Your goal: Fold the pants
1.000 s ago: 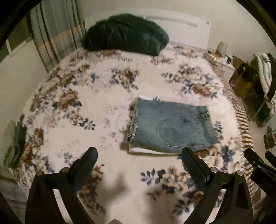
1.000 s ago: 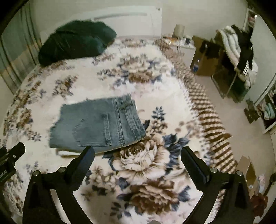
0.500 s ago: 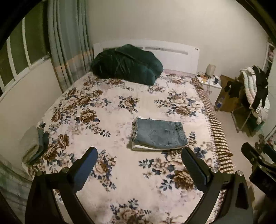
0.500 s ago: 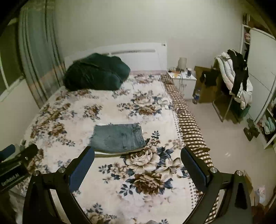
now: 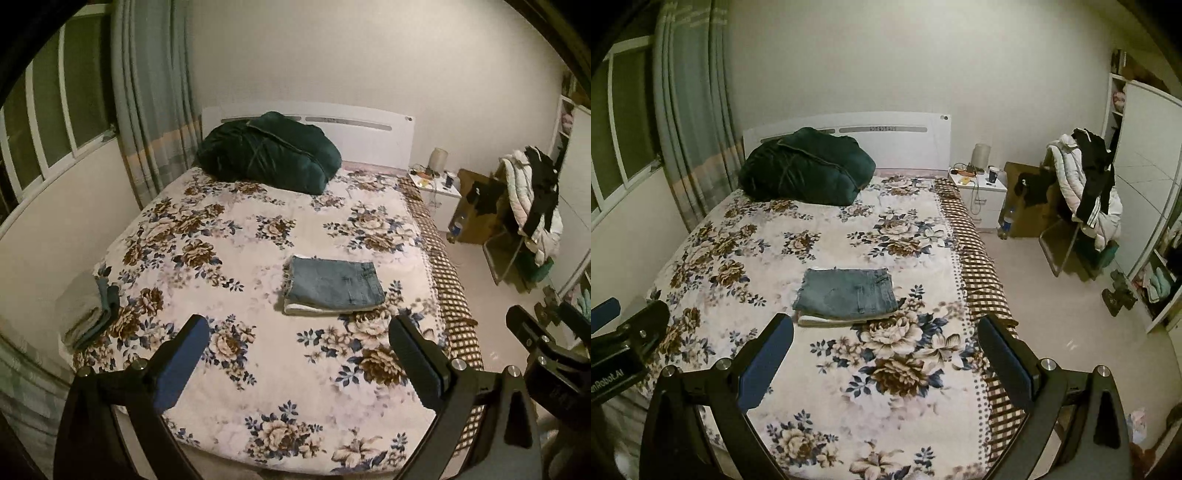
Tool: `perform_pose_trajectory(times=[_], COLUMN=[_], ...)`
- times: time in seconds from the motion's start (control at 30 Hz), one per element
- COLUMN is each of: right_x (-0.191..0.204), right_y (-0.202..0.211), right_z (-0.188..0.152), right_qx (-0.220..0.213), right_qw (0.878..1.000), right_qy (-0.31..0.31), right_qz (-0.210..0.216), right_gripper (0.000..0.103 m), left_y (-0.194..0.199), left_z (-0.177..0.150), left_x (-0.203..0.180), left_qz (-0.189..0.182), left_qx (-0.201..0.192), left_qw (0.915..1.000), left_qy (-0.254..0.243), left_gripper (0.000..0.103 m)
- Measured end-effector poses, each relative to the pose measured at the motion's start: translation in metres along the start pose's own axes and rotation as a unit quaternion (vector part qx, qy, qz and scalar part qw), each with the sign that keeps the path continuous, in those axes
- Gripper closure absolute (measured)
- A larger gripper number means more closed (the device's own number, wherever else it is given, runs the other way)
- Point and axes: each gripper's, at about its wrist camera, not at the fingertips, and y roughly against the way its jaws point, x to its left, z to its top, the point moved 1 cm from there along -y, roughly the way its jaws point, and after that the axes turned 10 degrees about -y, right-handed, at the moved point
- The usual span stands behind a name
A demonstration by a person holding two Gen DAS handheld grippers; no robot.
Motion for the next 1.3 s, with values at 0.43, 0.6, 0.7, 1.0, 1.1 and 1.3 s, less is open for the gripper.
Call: perform_pose_trajectory(times=[0.43,0.6,0.7,1.0,1.1,1.3], right_x=[0.013,0.018,0.018,0.021,0.022,0.024], right_y=[0.031,0.038,0.039,0.047,0.048,0.049], right_z=[0.001,0.002,0.003,0.003,0.003,0.004], right_qx=[-0.022,-0.020,-0.018,-0.021,-0.020,-0.024], right_qw=[1.000,1.000,1.000,1.000,1.000,1.000], right_qy=[-0.008,-0.007,-0.014,-0.012,-0.013,-0.013], right_qz=[-0.004,-0.003,0.003,0.006,0.009,0.011], right_gripper=[0.000,0.000,0.000,0.000,0.000,0.000], left_y=[0.023,0.028,0.027,0.030,0.031,0.035], left_z=[-0.007,-0.009,-0.009,-0.010,-0.010,-0.007], left_x=[0.006,0.004,0.004,0.003,0.002,-0.001], left_qz=[0.005,0.003,0.004,0.006,0.007,0.008], left_qx=[-0.014,-0.015,-0.015,-0.017,-0.019,-0.022], left_qw=[0.9998,0.9998,0.9998,0.9998,0.9997,0.9997], left_qy=[-0.012,-0.012,-0.010,-0.013,-0.013,-0.013], left_gripper=[0.000,0.000,0.000,0.000,0.000,0.000])
